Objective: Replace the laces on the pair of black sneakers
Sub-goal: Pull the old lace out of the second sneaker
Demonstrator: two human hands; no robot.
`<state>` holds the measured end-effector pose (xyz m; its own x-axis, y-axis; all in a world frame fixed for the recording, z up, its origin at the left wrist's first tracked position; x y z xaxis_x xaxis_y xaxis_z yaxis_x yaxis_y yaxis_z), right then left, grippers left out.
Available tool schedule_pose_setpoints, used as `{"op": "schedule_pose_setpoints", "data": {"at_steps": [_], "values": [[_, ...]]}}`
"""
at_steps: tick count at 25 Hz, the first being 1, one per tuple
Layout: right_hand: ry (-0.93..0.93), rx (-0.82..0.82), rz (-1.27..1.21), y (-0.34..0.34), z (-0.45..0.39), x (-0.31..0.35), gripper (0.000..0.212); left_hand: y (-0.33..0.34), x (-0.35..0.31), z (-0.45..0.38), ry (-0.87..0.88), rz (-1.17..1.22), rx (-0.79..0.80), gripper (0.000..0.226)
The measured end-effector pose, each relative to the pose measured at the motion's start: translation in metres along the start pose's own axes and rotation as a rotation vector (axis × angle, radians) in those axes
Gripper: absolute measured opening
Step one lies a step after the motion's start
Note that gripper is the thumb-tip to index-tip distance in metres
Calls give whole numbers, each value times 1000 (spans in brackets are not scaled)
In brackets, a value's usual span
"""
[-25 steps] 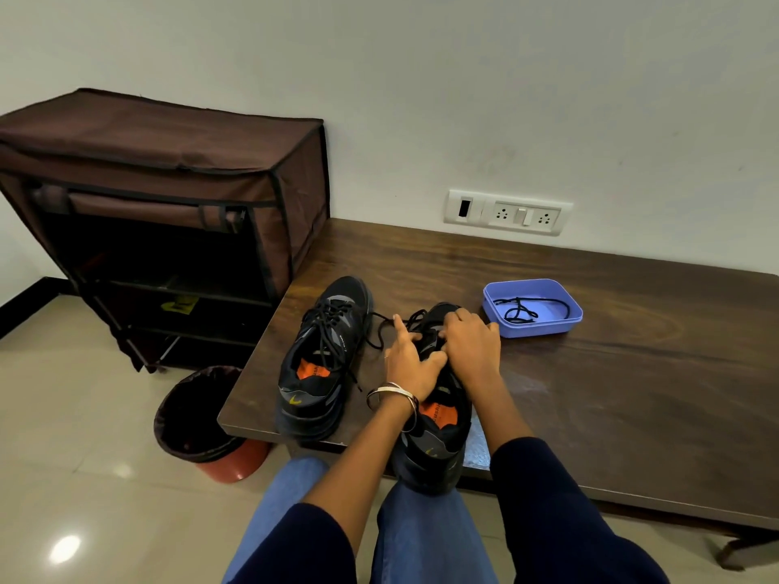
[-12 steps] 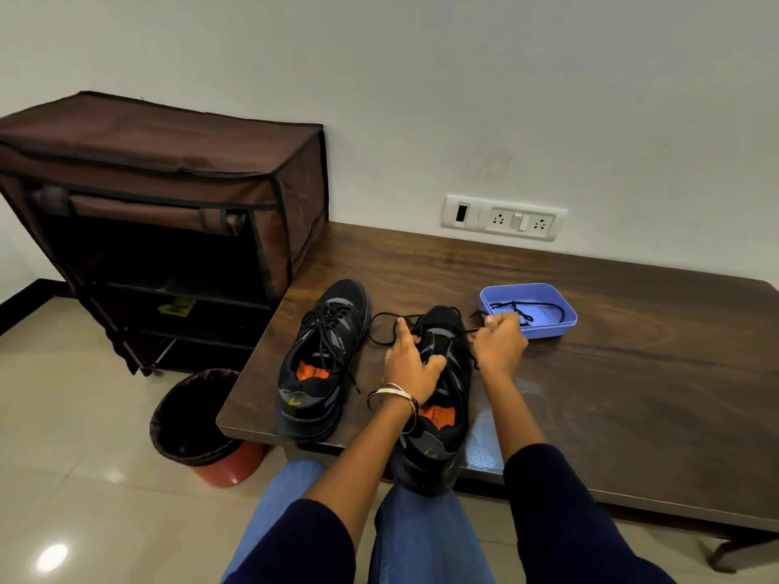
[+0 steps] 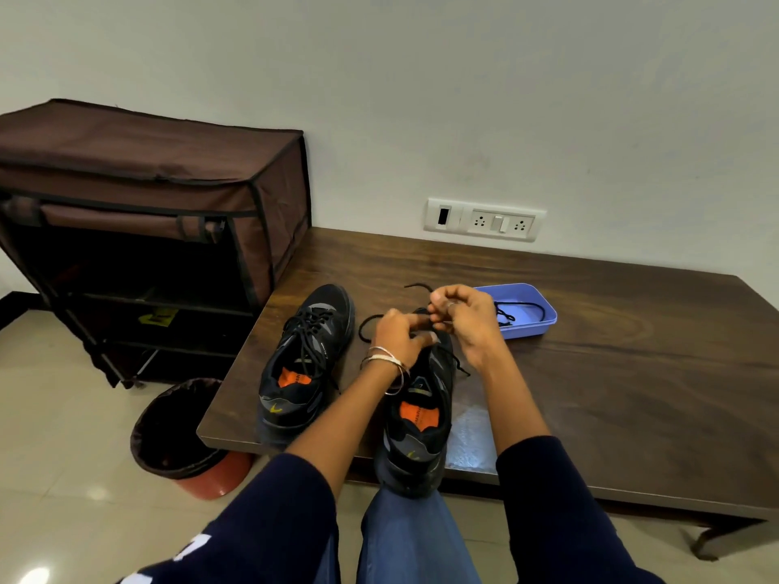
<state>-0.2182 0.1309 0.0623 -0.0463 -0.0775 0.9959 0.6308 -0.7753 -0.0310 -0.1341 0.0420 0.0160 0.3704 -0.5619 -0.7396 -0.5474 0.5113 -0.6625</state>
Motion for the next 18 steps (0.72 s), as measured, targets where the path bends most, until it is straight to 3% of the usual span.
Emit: {"op": "schedule_pose_setpoints", "data": {"at_steps": [2, 4, 6, 7, 12, 16, 18], "values": [[19, 2, 33, -1, -1, -2, 13, 7, -5, -6, -22, 16, 82, 21], [128, -162, 95, -10, -6, -22, 15, 13, -2, -9, -72, 81, 44, 14], [239, -351, 313, -22, -4, -43, 8, 16, 3, -8, -106, 136, -3, 11], [285, -370, 406, -26, -2, -54, 6, 16, 4, -8, -132, 162, -21, 13], [341, 32, 482, -8, 23, -62, 29, 15, -2, -13, -155, 160, 115, 29], [331, 52, 722, 3, 22, -65, 37, 14, -9, -15, -155, 57, 56, 18], [292, 4, 803, 6, 29, -63, 43, 16, -6, -17, -241, 156, -33, 19]]}}
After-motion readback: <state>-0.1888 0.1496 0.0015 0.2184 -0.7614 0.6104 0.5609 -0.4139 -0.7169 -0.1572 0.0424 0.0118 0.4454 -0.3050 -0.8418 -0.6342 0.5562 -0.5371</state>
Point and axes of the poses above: each hand's wrist, its own z-axis away from the middle knuckle, its own y-axis out of the palm, x = y × z, the point moved 2 cm from there along -z, towards the middle knuckle, and after that the axes turned 1 degree about y, right-handed, at the moved point
